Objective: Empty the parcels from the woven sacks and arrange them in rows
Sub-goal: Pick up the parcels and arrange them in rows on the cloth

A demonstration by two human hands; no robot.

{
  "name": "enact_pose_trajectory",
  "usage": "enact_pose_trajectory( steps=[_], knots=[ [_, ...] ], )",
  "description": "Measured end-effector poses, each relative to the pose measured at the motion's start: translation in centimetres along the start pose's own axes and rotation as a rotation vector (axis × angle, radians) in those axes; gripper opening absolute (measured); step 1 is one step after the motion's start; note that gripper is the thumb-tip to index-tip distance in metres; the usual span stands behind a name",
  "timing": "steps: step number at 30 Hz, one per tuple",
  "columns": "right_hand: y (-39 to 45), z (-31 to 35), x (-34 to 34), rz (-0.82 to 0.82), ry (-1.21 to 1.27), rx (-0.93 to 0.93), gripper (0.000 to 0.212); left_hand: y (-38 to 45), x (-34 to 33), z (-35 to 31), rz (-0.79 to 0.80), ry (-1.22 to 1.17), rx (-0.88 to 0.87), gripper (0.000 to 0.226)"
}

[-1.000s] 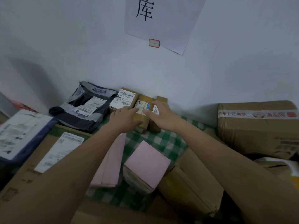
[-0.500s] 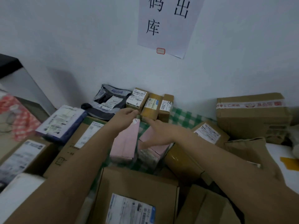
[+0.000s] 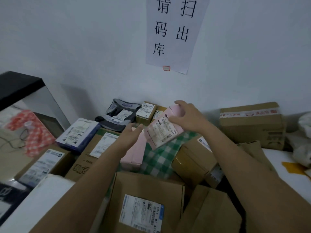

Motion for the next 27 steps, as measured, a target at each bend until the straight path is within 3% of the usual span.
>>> enact_pose_trajectory(
  steps=[4, 7, 9, 14, 19, 24, 27],
  knots=[
    [-0.1, 0.3, 1.9, 0.0, 0.252, 0.06, 0.059, 0.4, 0.2, -0.8, 0.027, -0.086, 0.026, 0.092],
    [0.2, 0.2, 2.2, 0.095, 0.386, 0.057, 0.036, 1.8, 0.2, -1.0, 0.085, -0.147, 0.031, 0.109],
    [0.8, -0.5, 2.2, 0.151, 0.428, 0.035, 0.031, 2.6, -0.2, -1.2, 0.163, -0.094, -0.014, 0.094],
    [3.3, -2.1, 1.9, 0.259, 0.492, 0.025, 0.043, 3.5, -1.9, -2.2, 0.418, 0.063, -0.092, 0.07],
    [6.1, -4.0, 1.7, 0.256, 0.619, -0.014, 0.054, 5.6, -3.4, -2.0, 0.551, -0.003, -0.073, 0.071],
    [7.6, -7.1, 3.0, 0.039, 0.727, -0.04, 0.062, 7.7, -4.8, -2.6, 0.522, -0.016, -0.103, 0.068],
    [7.1, -9.8, 1.9, -0.007, 0.732, -0.176, 0.086, 9.4, -5.2, -2.7, 0.418, -0.108, -0.111, 0.06]
  ],
)
Point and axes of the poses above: each hand's wrist, its own y-axis towards the middle knuckle, its own x-axis out of the back of the hand, z = x × y, the point moved 9 cm from there along y, towards the middle knuckle, and after that the axes turned 15 degrees about z, right-handed, at the moved point
